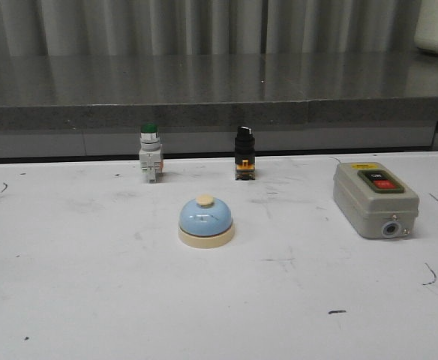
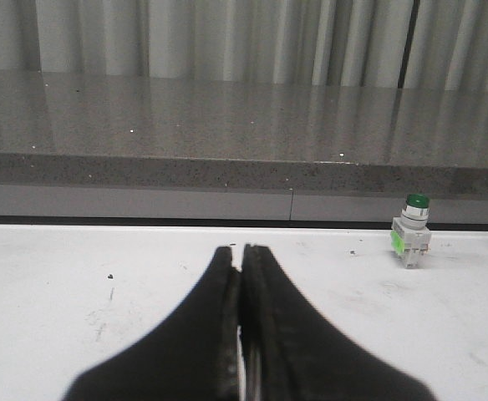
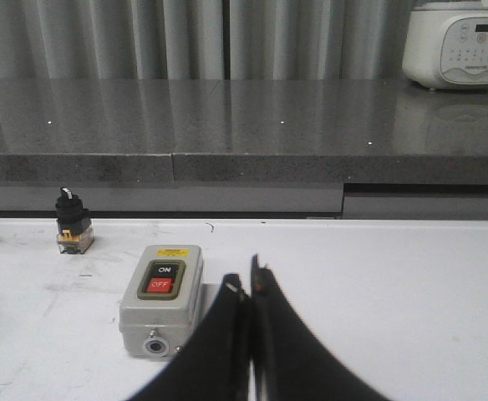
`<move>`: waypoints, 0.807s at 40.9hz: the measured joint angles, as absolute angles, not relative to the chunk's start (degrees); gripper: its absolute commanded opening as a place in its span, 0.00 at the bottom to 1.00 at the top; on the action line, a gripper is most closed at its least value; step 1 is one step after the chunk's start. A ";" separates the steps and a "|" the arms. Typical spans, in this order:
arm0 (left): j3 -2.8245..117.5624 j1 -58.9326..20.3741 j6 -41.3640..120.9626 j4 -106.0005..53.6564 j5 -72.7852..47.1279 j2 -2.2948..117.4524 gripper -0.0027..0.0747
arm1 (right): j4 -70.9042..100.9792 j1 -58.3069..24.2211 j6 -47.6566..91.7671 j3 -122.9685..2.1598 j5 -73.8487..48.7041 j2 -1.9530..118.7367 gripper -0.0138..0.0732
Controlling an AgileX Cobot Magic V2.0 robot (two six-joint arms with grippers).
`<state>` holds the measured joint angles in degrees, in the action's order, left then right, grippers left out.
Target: Place and press bell with both arms
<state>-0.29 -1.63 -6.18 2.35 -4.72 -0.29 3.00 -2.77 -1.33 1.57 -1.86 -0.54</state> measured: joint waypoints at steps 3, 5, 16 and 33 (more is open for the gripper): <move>-0.29 -1.63 -6.18 2.35 -4.72 -0.29 0.01 | 2.62 -2.77 -1.33 1.57 -1.86 -0.54 0.08; -0.29 -1.63 -6.18 2.35 -4.72 -0.29 0.01 | 2.52 -2.77 -1.35 1.57 -1.86 -0.54 0.08; -0.29 -1.63 -6.18 2.35 -4.72 -0.29 0.01 | 2.14 -2.77 -1.57 1.57 -1.86 -0.54 0.08; -0.29 -1.63 -6.18 2.35 -4.72 -0.29 0.01 | 2.14 -2.77 -1.70 1.57 -1.86 -0.54 0.08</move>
